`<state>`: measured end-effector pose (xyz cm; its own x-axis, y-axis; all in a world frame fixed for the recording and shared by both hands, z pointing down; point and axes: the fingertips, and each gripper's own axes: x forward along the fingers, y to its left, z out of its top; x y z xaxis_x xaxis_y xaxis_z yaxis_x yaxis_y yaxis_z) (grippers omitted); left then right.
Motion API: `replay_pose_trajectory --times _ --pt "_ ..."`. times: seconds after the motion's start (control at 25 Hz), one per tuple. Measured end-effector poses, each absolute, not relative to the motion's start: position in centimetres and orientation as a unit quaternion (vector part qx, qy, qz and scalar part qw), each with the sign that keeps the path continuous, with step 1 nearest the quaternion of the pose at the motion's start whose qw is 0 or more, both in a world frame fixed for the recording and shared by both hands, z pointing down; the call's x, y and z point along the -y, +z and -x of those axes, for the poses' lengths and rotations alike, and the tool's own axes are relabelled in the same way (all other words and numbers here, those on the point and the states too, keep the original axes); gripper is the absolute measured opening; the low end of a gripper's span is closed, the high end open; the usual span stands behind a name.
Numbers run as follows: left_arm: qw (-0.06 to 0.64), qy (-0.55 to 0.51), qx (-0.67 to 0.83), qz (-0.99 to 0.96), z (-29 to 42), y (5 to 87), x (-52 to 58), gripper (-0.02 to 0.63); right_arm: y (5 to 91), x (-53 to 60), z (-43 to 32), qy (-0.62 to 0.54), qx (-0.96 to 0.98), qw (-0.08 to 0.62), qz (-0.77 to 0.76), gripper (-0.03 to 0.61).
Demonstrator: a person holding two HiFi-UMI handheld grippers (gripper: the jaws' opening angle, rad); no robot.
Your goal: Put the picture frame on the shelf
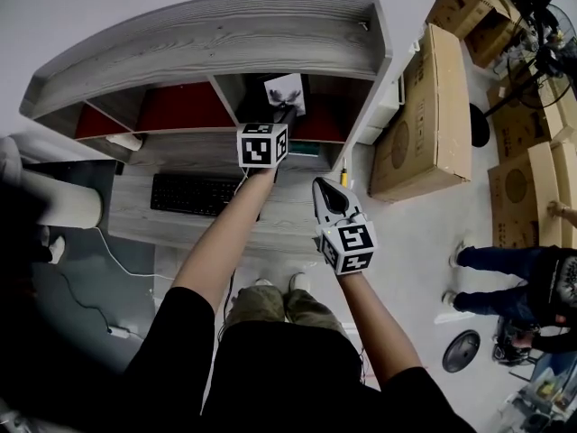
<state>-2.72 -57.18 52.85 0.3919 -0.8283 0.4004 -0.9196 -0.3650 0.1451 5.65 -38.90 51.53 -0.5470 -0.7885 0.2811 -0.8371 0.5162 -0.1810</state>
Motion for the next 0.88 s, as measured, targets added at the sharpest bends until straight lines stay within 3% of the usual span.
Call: replay_pose_trajectory --times 0.48,0.88 --pt "0.099 0.224 0.517 -0.820 1.1 52.3 59.0 0.268 52.6 36.9 -5.9 0.163 0.867 0.088 -0.463 0.012" --pt "0.100 0.253 0.484 -0.832 0.4 52.5 60.3 0.318 52.8 35.6 -6.7 0.158 0.866 0.095 -0.464 0.012"
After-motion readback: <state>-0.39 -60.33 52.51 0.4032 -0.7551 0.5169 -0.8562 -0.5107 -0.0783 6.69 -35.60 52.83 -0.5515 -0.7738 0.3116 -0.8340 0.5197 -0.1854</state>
